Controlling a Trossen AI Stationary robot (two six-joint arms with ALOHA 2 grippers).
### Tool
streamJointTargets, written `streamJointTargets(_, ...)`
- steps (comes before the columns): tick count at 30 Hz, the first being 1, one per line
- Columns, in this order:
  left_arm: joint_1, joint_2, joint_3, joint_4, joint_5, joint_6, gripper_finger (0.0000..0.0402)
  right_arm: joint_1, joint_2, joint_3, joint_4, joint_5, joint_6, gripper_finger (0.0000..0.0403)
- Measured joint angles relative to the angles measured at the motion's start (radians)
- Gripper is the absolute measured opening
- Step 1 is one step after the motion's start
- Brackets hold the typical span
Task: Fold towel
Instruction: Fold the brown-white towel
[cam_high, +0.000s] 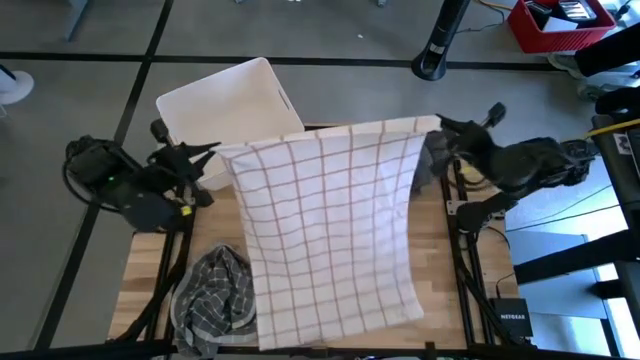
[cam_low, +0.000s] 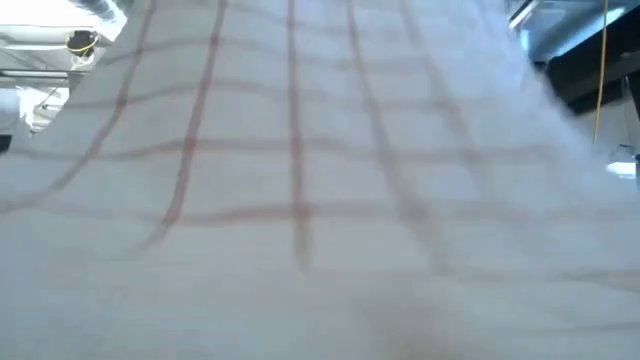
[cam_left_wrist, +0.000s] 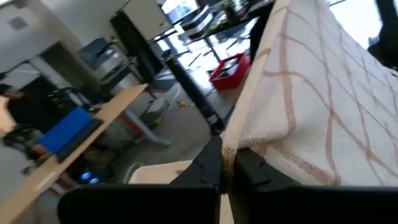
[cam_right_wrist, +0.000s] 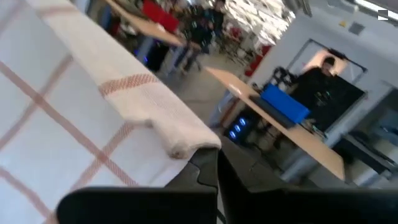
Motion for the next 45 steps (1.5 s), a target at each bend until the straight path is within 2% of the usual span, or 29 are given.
streamJointTargets(3,0.050,-0.001,-0.064,-0.001,0.031,-0.011,0.0001,-0.062,-0.028,-0.090,0.011,-0.063,0.018,0.0003)
streamJointTargets(6,0.078,-0.001,-0.141,-0.001,0.108,-0.052,0.0001,-0.106,-0.037,-0.174,0.011,-0.118,0.048,0.0002)
streamJointTargets(10,0.101,-0.014,-0.284,0.001,0.158,-0.089,0.0001,-0.158,-0.038,-0.280,0.025,-0.173,0.080,0.0002)
streamJointTargets(16,0.113,-0.088,-0.524,0.013,0.191,-0.310,0.0001,-0.274,-0.038,-0.451,0.145,-0.327,0.070,0.0001)
streamJointTargets(19,0.111,-0.117,-0.617,0.080,0.332,-0.393,0.0001,-0.326,-0.038,-0.523,0.193,-0.443,0.074,0.0001)
streamJointTargets(22,0.100,-0.120,-0.677,0.193,0.553,-0.422,0.0001,-0.329,-0.038,-0.564,0.190,-0.556,0.140,0.0001)
streamJointTargets(24,0.084,-0.107,-0.707,0.279,0.686,-0.436,0.0001,-0.303,-0.038,-0.578,0.168,-0.640,0.205,0.0001)
streamJointTargets(27,0.060,-0.079,-0.746,0.400,0.807,-0.452,0.0001,-0.236,-0.038,-0.584,0.094,-0.740,0.308,0.0001)
streamJointTargets(34,0.024,0.048,-0.809,0.647,0.921,-0.487,0.0001,-0.030,-0.026,-0.584,-0.047,-0.867,0.605,0.0001)
streamJointTargets(45,-0.027,0.265,-0.812,0.919,1.136,-0.531,0.0001,0.244,0.112,-0.584,-0.053,-0.976,0.947,0.0001)
